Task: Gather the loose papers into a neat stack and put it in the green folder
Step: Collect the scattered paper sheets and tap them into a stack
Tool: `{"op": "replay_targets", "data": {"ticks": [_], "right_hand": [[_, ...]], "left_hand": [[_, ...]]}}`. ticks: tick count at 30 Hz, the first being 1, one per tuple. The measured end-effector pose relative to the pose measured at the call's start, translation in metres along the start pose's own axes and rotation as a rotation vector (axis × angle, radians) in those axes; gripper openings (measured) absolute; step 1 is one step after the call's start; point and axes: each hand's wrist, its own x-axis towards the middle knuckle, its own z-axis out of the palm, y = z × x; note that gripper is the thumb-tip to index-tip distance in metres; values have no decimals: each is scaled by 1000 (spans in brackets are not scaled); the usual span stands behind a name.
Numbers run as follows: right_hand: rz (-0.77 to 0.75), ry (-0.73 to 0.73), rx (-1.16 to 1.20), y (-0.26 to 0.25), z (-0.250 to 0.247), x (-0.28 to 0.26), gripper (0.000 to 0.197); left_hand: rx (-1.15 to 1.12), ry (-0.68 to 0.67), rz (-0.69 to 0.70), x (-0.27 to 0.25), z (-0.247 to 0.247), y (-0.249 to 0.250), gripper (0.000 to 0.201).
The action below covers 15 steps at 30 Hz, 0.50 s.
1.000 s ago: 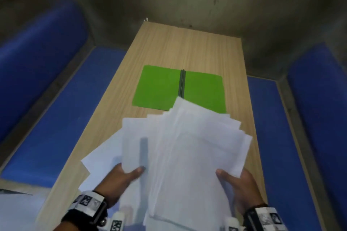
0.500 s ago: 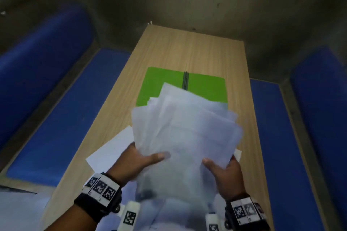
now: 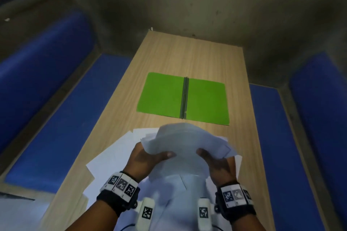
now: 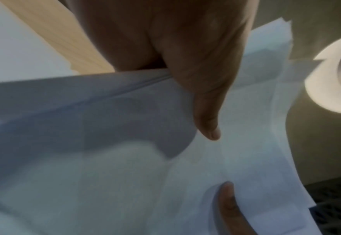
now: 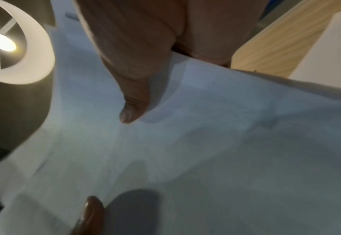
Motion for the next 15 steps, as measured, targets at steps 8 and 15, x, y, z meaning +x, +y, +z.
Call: {"op": "replay_targets", "data": {"ticks": [8,15], "right_hand": [[-112,19,-55,18,-16,-8,47],[-376,-70,-95,-16,-9,-13,30]], "left_hand": [[-82,81,-9,-3,0,-17,48],[-110,59,56,-4,12,1,37]]}}
